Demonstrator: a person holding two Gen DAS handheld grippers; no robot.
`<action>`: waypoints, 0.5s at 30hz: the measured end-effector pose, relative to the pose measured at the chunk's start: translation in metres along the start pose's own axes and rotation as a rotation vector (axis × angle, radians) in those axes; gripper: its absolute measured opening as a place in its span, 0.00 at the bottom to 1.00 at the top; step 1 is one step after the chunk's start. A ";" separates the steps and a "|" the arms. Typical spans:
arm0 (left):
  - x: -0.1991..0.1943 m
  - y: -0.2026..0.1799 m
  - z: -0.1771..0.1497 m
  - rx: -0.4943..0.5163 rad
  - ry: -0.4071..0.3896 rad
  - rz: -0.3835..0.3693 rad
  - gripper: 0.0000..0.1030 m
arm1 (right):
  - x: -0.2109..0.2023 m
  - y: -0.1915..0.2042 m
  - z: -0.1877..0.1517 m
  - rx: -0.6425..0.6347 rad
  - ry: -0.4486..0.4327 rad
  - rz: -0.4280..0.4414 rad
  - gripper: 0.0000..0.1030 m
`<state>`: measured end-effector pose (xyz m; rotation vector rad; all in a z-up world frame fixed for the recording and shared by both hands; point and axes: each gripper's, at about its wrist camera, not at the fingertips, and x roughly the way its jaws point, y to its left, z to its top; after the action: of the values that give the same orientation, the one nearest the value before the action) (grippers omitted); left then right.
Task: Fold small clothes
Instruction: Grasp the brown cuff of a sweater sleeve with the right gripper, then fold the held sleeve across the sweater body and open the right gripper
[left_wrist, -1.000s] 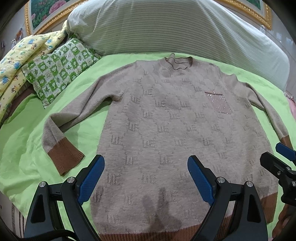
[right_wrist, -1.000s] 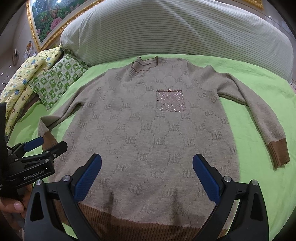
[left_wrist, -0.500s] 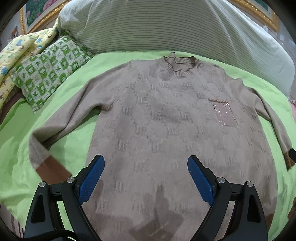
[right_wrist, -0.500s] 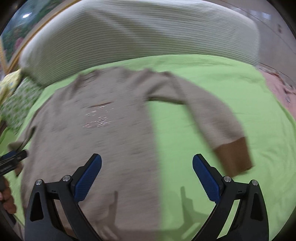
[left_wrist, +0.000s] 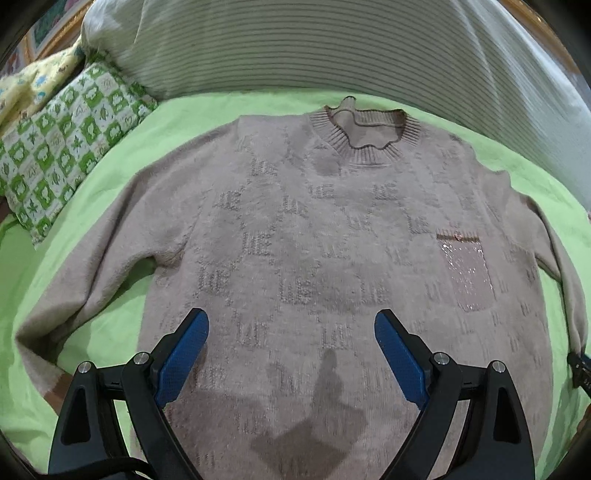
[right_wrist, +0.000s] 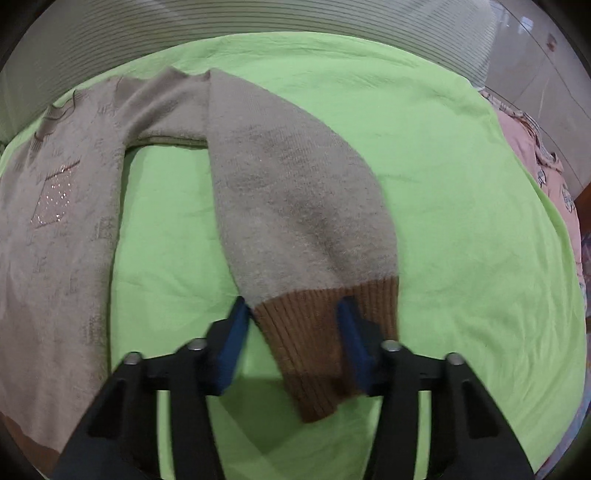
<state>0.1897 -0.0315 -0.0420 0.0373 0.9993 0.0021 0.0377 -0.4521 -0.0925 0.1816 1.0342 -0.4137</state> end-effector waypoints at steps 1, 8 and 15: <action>0.001 0.002 0.000 -0.007 0.002 -0.003 0.89 | -0.004 -0.001 0.005 0.024 0.004 0.028 0.08; -0.004 0.020 -0.003 -0.041 -0.004 -0.069 0.89 | -0.088 0.089 0.082 0.020 -0.160 0.505 0.08; -0.006 0.026 0.004 -0.108 -0.008 -0.156 0.89 | -0.134 0.272 0.161 -0.150 -0.205 0.951 0.29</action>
<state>0.1902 -0.0058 -0.0335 -0.1393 0.9903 -0.0871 0.2192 -0.2261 0.0919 0.4559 0.6721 0.4987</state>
